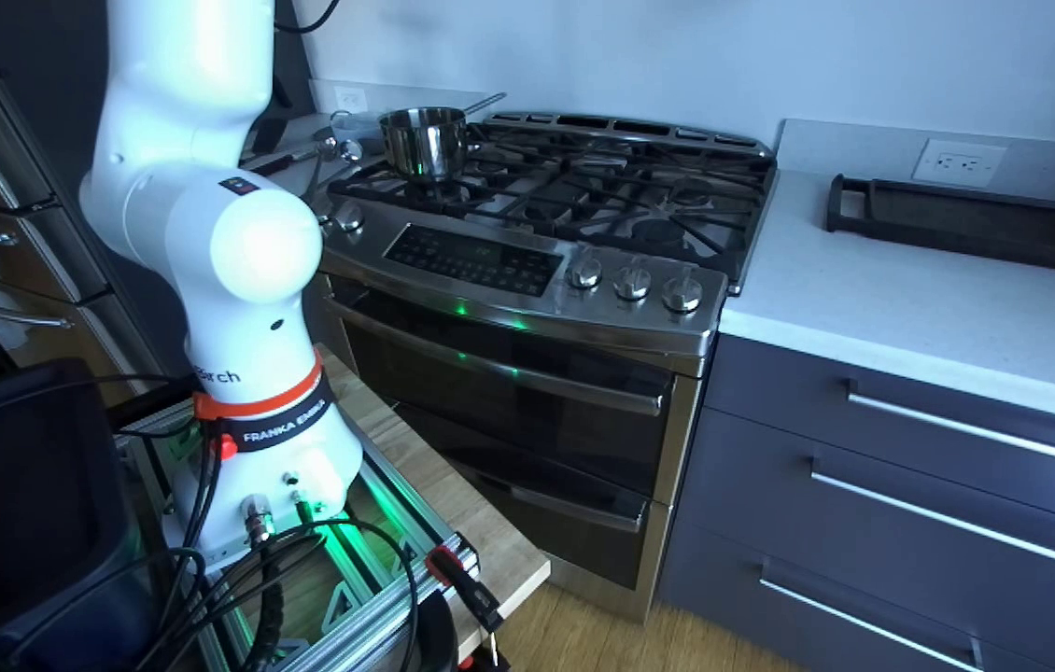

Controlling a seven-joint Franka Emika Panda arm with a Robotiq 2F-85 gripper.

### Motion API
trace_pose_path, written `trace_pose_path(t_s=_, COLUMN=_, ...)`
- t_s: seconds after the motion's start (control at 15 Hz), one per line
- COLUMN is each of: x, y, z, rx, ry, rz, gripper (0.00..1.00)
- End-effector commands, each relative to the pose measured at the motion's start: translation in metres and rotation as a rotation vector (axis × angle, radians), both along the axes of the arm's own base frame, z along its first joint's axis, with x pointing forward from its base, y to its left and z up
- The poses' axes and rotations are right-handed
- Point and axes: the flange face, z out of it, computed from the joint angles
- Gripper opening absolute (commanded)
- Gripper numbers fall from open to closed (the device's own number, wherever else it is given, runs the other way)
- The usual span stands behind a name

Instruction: Pick up the swinging frother and put it on the silver pot

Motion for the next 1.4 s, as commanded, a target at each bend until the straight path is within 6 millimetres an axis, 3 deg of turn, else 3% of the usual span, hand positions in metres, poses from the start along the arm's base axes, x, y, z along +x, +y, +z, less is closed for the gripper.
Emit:
trace_pose_path(t_s=0.0, x=0.003, y=0.002, z=0.000, rx=0.022, ry=0.010, rz=0.019, gripper=0.00)
trace_pose_path(t_s=1.33, x=-0.009, y=-0.009, z=0.032, rx=0.023, ry=-0.061, rz=0.015, gripper=0.01)
